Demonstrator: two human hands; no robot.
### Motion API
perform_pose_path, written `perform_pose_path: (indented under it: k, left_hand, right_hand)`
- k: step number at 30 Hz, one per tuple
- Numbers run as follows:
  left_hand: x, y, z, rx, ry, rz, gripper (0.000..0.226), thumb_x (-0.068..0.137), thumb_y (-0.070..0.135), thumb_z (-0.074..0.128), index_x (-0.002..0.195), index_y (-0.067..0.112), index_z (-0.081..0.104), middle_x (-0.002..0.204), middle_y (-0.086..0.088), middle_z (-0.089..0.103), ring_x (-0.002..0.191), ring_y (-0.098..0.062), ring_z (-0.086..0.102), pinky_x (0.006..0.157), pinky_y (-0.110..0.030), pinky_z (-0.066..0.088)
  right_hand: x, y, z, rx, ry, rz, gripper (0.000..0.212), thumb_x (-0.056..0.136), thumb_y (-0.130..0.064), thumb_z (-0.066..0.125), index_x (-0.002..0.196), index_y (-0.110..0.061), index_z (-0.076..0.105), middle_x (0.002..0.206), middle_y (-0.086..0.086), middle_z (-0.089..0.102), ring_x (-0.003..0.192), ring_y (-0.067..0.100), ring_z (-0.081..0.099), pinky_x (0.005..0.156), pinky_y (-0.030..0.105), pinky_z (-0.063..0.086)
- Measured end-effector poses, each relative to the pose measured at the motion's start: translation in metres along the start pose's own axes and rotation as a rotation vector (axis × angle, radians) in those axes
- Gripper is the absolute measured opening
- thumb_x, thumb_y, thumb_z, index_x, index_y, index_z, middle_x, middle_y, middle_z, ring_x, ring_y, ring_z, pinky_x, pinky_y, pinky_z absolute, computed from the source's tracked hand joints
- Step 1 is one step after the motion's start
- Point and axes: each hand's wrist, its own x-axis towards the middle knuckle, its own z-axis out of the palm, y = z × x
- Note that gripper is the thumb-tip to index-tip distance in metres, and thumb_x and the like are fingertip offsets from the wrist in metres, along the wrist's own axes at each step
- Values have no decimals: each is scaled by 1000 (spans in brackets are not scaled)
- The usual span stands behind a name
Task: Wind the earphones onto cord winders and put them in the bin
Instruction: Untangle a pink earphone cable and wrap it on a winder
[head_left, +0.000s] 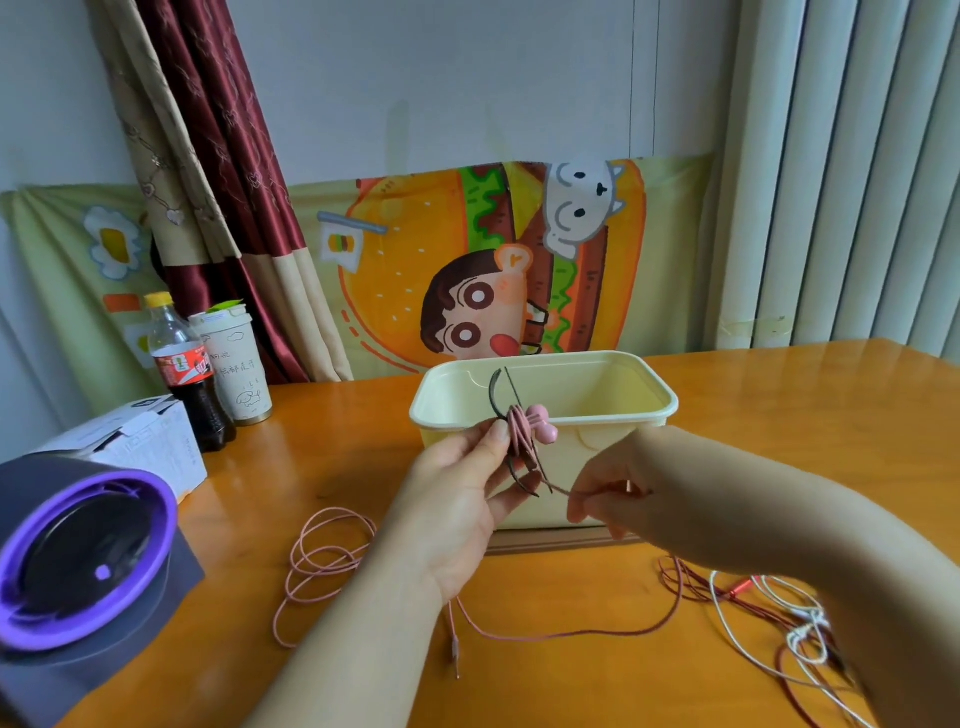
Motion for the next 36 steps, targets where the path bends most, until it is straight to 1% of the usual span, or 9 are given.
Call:
perform_pose_path:
  k: [5, 8, 11, 15, 20, 24, 29, 33, 36]
  left_hand:
    - [7, -4, -2, -190, 20, -82, 25, 92, 15, 51, 93, 9, 75, 94, -3, 76, 81, -13, 67, 70, -27, 58]
    - [6, -4, -1, -273, -18, -125, 29, 77, 18, 56, 97, 6, 74, 97, -5, 75, 83, -16, 67, 71, -28, 58]
    - [4, -6, 0, -260, -49, -139, 29, 80, 18, 55, 100, 6, 73, 98, -5, 75, 87, -17, 65, 73, -27, 58]
    - [5, -5, 0, -180, -14, -93, 28, 97, 14, 45, 100, 8, 72, 96, -3, 75, 86, -16, 65, 71, -26, 57]
    - [-1, -2, 3, -12, -37, -38, 29, 101, 14, 42, 108, 8, 70, 99, -4, 75, 92, -14, 66, 79, -27, 54]
    - [-1, -4, 1, 310, 2, 72, 25, 102, 12, 44, 110, 12, 68, 98, 3, 76, 91, -8, 68, 78, -27, 55]
    - [-5, -4, 0, 722, -90, 103, 17, 101, 22, 49, 108, 20, 64, 94, 12, 75, 99, -3, 66, 86, -28, 53]
    - [-6, 0, -5, 656, -188, 36, 17, 102, 15, 47, 110, 14, 62, 97, 4, 76, 103, -11, 67, 88, -35, 53]
    - [-5, 5, -12, 505, -212, -9, 22, 99, 11, 49, 119, 12, 57, 105, -3, 75, 105, -17, 69, 85, -32, 51]
  right_hand:
    - [-2, 0, -3, -44, -11, 8, 23, 98, -26, 48, 103, -33, 69, 64, -19, 55, 64, -5, 55, 56, 11, 42]
    - [-7, 2, -9, -58, -21, 45, 21, 97, -27, 51, 103, -33, 70, 63, -19, 54, 64, -4, 55, 55, 12, 42]
    - [-11, 2, -12, -64, -20, 58, 19, 96, -30, 52, 100, -34, 70, 61, -20, 54, 63, -6, 55, 54, 10, 41]
    - [-11, -1, -12, -53, 54, 26, 22, 97, -29, 48, 96, -35, 70, 60, -19, 55, 61, -8, 55, 54, 7, 41]
    - [-9, -10, -6, -62, 44, 1, 23, 97, -30, 47, 96, -29, 70, 70, -12, 62, 70, 2, 61, 63, 16, 50]
    - [-3, -10, -7, 0, 219, -13, 24, 97, -26, 48, 89, -25, 70, 76, -6, 66, 72, 9, 62, 68, 21, 51]
    - [10, 0, 0, 21, 441, -87, 12, 94, -19, 56, 101, -23, 64, 83, -15, 60, 72, -2, 54, 61, 10, 44]
    - [14, 5, 0, 64, 487, -216, 7, 89, -15, 64, 92, -21, 66, 77, -22, 57, 71, -2, 57, 69, 5, 44]
    - [15, 9, -1, 259, 568, -237, 9, 81, -17, 72, 78, -21, 65, 73, -10, 65, 71, 5, 60, 64, 15, 49]
